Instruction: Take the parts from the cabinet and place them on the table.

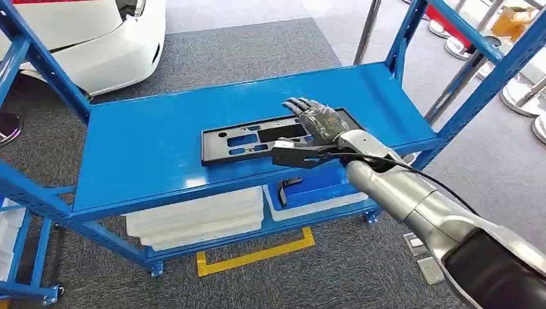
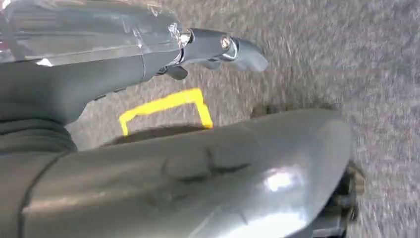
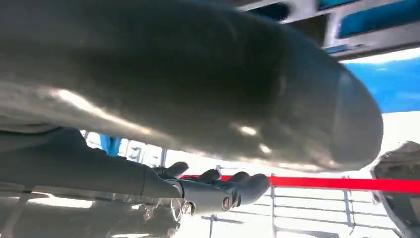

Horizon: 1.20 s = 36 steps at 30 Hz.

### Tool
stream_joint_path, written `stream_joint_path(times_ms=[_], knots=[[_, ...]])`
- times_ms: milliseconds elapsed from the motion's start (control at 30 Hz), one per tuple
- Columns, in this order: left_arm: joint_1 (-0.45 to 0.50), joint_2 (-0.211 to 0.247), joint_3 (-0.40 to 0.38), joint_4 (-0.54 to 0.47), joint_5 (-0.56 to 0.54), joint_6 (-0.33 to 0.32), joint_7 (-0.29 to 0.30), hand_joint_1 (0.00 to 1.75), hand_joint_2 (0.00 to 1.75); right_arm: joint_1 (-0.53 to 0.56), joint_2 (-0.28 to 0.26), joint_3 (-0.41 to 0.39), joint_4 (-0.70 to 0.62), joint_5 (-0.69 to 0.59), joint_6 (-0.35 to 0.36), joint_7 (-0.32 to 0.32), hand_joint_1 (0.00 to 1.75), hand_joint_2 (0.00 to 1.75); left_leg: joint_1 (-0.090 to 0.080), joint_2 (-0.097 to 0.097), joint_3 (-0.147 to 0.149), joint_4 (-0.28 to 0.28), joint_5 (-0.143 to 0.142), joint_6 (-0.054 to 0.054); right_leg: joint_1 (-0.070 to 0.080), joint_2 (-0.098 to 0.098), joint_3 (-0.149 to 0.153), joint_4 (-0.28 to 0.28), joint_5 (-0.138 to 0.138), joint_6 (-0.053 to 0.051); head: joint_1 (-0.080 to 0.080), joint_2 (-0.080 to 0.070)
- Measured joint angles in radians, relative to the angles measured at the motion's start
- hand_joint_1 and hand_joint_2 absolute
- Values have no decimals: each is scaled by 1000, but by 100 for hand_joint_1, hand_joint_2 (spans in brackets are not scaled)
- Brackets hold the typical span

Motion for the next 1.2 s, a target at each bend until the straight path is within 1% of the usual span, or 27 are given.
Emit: stream_joint_path(times_ms=[33,67,100,133,167,200,233,267,300,333,367,400,433,467,500,533,600,700,767,833,900,933,1067,1200], knots=[[-1,0,0,0,0,1,0,0,0,0,0,0,0,-2,0,0,0,0,4,2,-8,16,-16,-2,-13,-5,14,-6,3,0,3,0],[-2,0,0,0,0,1,-2,0,0,-3,-1,0,1,-6,0,1,0,0,2,3,-22,58,-31,-12,-15,-6,21,-7,1,-4,-1,0],[-3,0,0,0,0,1,-6,0,0,-4,0,0,1,-9,1,1,0,0,7,3,-61,128,-60,-19,-16,-6,24,-7,-3,-10,-12,0],[-2,1,0,0,2,1,-12,0,0,-2,0,0,1,-13,2,1,0,0,11,3,-108,207,-93,-25,-16,-6,27,-7,-7,-12,-19,0],[-2,1,0,0,6,1,-17,0,0,2,0,0,2,-16,4,2,0,0,14,3,-155,274,-119,-29,-16,-5,29,-6,-12,-13,-21,0],[-1,1,0,0,7,1,-20,0,0,7,0,0,2,-16,5,3,0,0,18,3,-183,304,-121,-31,-17,-5,32,-5,-16,-12,-26,0],[0,1,0,0,7,1,-20,0,0,12,0,0,4,-16,7,4,0,0,21,3,-188,290,-100,-31,-18,-4,38,-4,-22,-10,-29,0],[1,1,0,1,6,1,-20,0,0,14,0,0,5,-17,10,7,0,0,24,4,-174,234,-56,-31,-20,-3,44,-1,-28,-6,-31,0],[0,1,0,1,5,1,-20,0,0,14,0,0,6,-17,13,11,0,0,28,4,-146,149,4,-33,-23,-3,50,3,-36,-1,-34,0],[0,1,0,1,2,1,-20,0,0,14,0,0,7,-18,16,14,0,0,31,4,-116,59,66,-39,-25,-2,56,8,-44,5,-37,0],[0,1,0,1,0,1,-20,0,0,14,0,0,10,-18,19,16,0,0,31,3,-113,28,65,-40,-23,-1,57,13,-51,12,-42,0],[-1,1,0,1,-1,1,-20,0,0,14,0,0,13,-18,22,20,0,0,24,4,-111,9,29,-29,-23,0,48,20,-53,17,-49,0],[-1,1,0,1,-2,1,-20,0,0,15,0,0,15,-18,27,24,0,0,24,3,-107,18,57,-19,-20,0,44,21,-56,24,-45,0],[1,1,0,1,-3,1,-20,0,0,18,0,0,19,-18,29,27,0,0,25,2,-106,16,59,-12,-20,1,43,23,-63,28,-38,0],[3,1,0,1,-2,0,-18,0,0,18,0,0,21,-18,32,31,0,0,24,1,-106,16,62,-14,-20,3,43,25,-61,13,-35,0],[3,1,0,1,-3,0,-18,0,0,18,0,0,23,-18,33,32,0,0,23,-2,-106,16,62,-14,-21,2,43,25,-60,11,-32,0],[1,1,0,1,-3,0,-18,0,0,18,0,0,29,-18,36,34,0,0,22,-7,-106,16,60,-11,-21,1,49,19,-60,11,-23,0],[1,1,0,1,-3,-2,-18,0,0,17,0,0,37,-27,50,39,0,0,21,-7,-106,16,56,-5,-22,0,54,10,-60,11,-6,0],[0,1,0,1,-4,-2,-16,0,0,17,0,0,44,-30,57,43,0,0,20,-7,-105,16,55,-2,-22,0,54,8,-60,12,1,0],[0,1,0,1,-4,-2,-15,0,0,17,0,0,50,-31,60,45,0,0,17,-7,-105,16,55,0,-25,0,54,7,-60,15,6,0],[0,1,0,1,-5,-2,-15,0,0,17,0,0,56,-31,64,47,0,0,16,-7,-105,16,55,0,-27,0,55,6,-60,29,8,0],[0,1,0,1,-5,-2,-14,0,0,17,0,0,60,-30,67,50,0,0,15,-6,-105,16,55,0,-28,0,55,5,-61,33,8,0],[0,1,0,1,-5,-3,-11,0,0,17,-1,2,80,-24,76,68,0,0,16,-6,-105,16,55,1,-28,-1,55,5,-60,39,9,0],[0,1,0,1,-3,-3,-4,0,0,17,-5,7,109,-16,91,88,0,0,17,-5,-103,15,56,1,-27,-1,55,6,-60,39,7,0]])
